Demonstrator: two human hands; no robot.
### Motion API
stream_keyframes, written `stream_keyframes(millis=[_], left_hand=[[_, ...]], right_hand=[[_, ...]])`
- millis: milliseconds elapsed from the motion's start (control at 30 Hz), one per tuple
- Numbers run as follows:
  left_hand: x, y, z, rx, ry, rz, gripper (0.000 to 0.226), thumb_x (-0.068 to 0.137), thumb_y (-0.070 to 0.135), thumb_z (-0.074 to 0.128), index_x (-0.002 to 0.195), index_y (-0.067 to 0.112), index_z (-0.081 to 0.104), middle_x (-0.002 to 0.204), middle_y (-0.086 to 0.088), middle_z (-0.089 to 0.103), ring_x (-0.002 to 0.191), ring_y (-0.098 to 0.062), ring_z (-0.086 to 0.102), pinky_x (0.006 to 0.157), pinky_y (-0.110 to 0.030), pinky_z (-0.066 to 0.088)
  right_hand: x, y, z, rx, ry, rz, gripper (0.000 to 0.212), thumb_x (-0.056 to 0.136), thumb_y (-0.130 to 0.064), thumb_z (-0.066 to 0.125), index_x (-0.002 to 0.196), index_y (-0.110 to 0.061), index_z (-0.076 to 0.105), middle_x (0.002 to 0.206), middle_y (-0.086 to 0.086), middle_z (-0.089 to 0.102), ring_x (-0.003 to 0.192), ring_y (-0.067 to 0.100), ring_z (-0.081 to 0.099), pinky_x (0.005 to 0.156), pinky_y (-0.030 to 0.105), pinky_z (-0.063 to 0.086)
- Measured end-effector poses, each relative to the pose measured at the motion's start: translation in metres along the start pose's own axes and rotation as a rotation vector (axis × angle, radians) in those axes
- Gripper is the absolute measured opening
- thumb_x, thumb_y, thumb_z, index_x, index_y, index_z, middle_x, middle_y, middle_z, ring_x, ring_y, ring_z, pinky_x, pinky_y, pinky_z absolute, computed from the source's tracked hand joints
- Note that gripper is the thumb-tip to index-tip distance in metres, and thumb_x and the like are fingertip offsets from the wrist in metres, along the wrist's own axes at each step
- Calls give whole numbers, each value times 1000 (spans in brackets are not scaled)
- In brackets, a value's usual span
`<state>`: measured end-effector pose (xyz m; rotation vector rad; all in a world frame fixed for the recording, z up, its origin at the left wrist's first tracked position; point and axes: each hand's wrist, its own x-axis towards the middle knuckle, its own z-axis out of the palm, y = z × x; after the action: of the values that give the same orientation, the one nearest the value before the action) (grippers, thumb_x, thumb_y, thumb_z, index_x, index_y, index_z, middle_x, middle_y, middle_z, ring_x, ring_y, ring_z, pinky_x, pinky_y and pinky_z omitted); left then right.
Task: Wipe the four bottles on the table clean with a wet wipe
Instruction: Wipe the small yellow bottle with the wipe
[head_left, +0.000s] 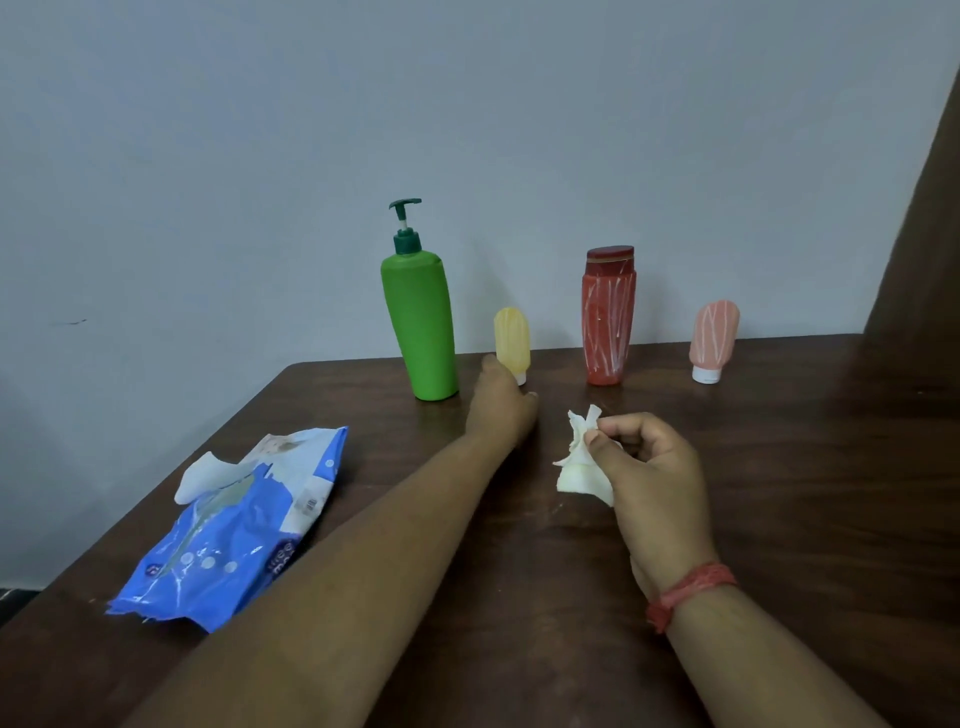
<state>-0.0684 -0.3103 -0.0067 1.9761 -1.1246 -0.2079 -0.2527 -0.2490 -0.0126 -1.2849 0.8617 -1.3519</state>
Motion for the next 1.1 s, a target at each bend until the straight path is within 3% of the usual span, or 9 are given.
stream_keyframes(millis=[133, 300, 433, 700, 833, 967, 1100], left_hand=[[22, 5, 14, -21, 154, -90, 48, 86, 10, 69, 124, 1, 42, 129, -18, 55, 117, -35, 58, 96, -44, 51], [44, 13, 17, -11, 104, -147, 53, 91, 12, 67, 131, 2, 33, 132, -22, 57, 121, -39, 58, 94, -45, 49], [49, 10, 15, 35, 103, -134, 52, 88, 21, 74, 125, 3, 42, 129, -18, 60, 119, -37, 58, 90, -43, 48], [-5, 3, -8, 94, 22, 42, 57, 79, 31, 83, 113, 9, 43, 113, -11, 63, 105, -32, 61, 80, -40, 51], [-71, 9, -43, 14, -80, 69, 59, 81, 39, 81, 113, 11, 40, 100, -1, 57, 92, -21, 57, 62, -30, 39], [-136, 10, -72, -95, -121, 29, 58, 84, 47, 76, 115, 13, 40, 95, 5, 54, 80, -6, 54, 58, -24, 38], [-173, -4, -96, -247, -211, -60, 54, 90, 42, 71, 118, 15, 33, 87, -6, 65, 56, -6, 60, 51, -19, 49]], right_hand=[[2, 3, 0, 33, 23, 8, 13, 87, -11, 74, 79, -22, 73, 83, -3, 73, 81, 12, 67, 72, 28, 52], [4, 8, 0, 46, 27, 24, 12, 86, -13, 75, 80, -23, 73, 84, -3, 73, 83, 13, 69, 72, 29, 53], [6, 10, 0, 25, 28, 17, 12, 86, -14, 75, 79, -24, 73, 84, -4, 72, 82, 12, 68, 72, 27, 53], [4, 4, 0, 40, 40, 19, 11, 87, -11, 74, 81, -20, 72, 84, -4, 72, 83, 11, 67, 73, 24, 51], [-1, -2, 0, 74, 38, 31, 11, 87, -8, 73, 83, -18, 72, 87, 3, 73, 82, 11, 67, 74, 25, 51], [-4, -6, -1, 25, -7, 25, 10, 88, -8, 72, 85, -18, 72, 90, 5, 73, 85, 16, 69, 73, 26, 53], [-14, -15, 3, -77, -71, -28, 10, 89, -9, 72, 86, -19, 71, 90, 1, 73, 86, 13, 69, 75, 24, 53]])
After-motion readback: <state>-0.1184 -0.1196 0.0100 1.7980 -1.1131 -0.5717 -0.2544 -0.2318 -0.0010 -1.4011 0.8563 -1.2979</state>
